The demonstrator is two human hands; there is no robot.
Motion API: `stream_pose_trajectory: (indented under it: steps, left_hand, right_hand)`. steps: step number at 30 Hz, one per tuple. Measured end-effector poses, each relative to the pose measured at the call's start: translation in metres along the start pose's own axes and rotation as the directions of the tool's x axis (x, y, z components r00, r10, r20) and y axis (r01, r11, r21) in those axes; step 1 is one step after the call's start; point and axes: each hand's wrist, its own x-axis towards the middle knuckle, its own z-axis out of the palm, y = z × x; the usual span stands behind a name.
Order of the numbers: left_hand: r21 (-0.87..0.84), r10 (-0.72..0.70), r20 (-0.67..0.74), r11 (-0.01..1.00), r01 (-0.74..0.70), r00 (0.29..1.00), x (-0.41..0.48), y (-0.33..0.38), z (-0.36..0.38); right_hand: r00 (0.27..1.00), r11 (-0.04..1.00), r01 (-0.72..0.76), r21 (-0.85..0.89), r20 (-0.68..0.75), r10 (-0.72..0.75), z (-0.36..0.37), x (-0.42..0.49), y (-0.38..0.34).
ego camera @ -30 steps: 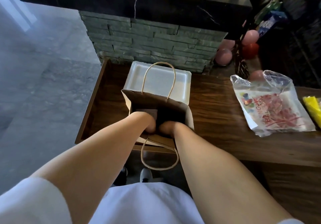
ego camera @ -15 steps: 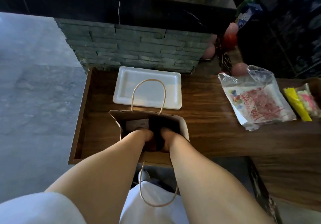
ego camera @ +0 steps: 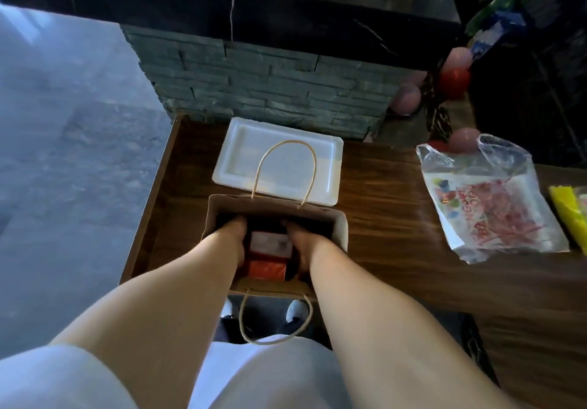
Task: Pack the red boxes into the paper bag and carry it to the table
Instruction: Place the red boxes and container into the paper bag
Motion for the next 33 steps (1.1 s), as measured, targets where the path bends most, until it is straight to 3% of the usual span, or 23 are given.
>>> stream_pose_trajectory:
  steps: [5, 13, 18, 23, 26, 30, 33]
  left_hand:
    - [0.063, 0.02, -0.057, 0.998, -0.016, 0.998, 0.002, -0.004, 0.005]
    - [0.098, 0.018, -0.034, 0.995, -0.014, 0.999, -0.002, -0.003, 0.004]
    - [0.135, 0.046, 0.011, 0.99, -0.047, 0.999, -0.002, 0.0, 0.009]
    - [0.19, 0.088, -0.045, 0.979, -0.078, 0.995, -0.005, -0.001, 0.002]
    - [0.192, 0.101, -0.046, 0.977, -0.09, 0.994, -0.006, 0.001, 0.003]
    - [0.216, 0.114, -0.049, 0.971, -0.101, 0.992, -0.007, 0.003, 0.001]
    - [0.232, 0.125, -0.049, 0.967, -0.11, 0.991, -0.008, 0.004, -0.001]
  right_hand:
    - [0.995, 0.986, 0.099, -0.132, 0.027, -0.096, -0.003, 0.009, 0.0]
    - [0.995, 0.995, -0.066, -0.071, 0.071, 0.071, -0.016, 0.004, -0.009]
    - [0.997, 0.997, -0.052, -0.061, 0.061, 0.055, -0.017, -0.006, -0.014]
    - [0.995, 0.998, 0.007, 0.057, 0.097, -0.013, -0.007, -0.003, -0.012]
    - [0.989, 0.999, 0.023, 0.038, 0.144, -0.028, 0.0, -0.003, -0.014]
    - [0.992, 0.996, 0.079, -0.052, 0.098, -0.073, 0.006, 0.003, -0.009]
    - [0.992, 0.998, 0.061, -0.021, 0.11, -0.058, 0.005, 0.008, -0.003]
